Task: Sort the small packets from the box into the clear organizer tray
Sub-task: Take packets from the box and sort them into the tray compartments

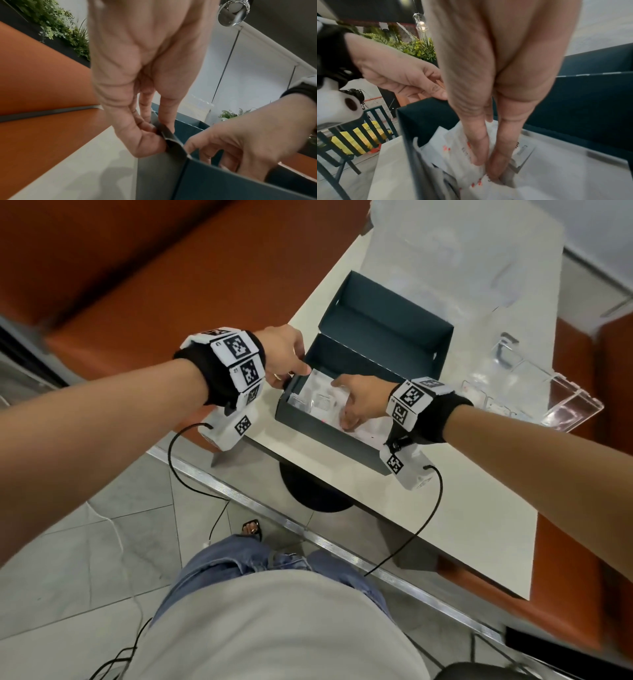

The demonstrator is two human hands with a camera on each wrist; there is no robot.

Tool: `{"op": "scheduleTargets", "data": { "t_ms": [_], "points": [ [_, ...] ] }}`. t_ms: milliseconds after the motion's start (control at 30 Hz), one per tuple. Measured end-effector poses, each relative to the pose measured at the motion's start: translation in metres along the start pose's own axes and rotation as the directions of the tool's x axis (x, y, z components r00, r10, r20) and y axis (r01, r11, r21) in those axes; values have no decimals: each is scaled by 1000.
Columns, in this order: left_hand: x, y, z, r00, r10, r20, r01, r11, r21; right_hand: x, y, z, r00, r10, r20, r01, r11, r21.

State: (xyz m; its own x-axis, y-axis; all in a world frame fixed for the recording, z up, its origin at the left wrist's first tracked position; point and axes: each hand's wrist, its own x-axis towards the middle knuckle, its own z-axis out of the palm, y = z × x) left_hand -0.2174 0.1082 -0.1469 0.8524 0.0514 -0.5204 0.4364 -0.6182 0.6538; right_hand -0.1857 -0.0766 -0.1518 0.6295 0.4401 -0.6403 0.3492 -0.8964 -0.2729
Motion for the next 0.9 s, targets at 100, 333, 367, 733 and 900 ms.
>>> {"op": "scheduleTargets", "data": {
  "t_ms": [100, 333, 367, 733, 900],
  "points": [
    [1, 0, -1, 1000, -10, 21, 11, 999, -32, 6, -5, -2, 1000, 4, 17, -4, 1000, -18],
    [1, 3, -5, 998, -32, 54, 35, 998, -60, 19, -19, 0, 998, -44, 53, 48, 995, -83],
    [1, 5, -6, 998, -34, 58, 37, 998, -51, 20, -20, -1, 997, -58, 56, 64, 990, -122],
    [4, 6, -8, 995, -63, 77, 67, 997, -47, 21, -25, -3, 993, -87, 81, 105, 962, -254],
    [3, 6, -7, 996, -70, 58, 72, 997, -33, 19, -26, -6, 988, -138, 72, 151, 961, -233]
  ]
}}
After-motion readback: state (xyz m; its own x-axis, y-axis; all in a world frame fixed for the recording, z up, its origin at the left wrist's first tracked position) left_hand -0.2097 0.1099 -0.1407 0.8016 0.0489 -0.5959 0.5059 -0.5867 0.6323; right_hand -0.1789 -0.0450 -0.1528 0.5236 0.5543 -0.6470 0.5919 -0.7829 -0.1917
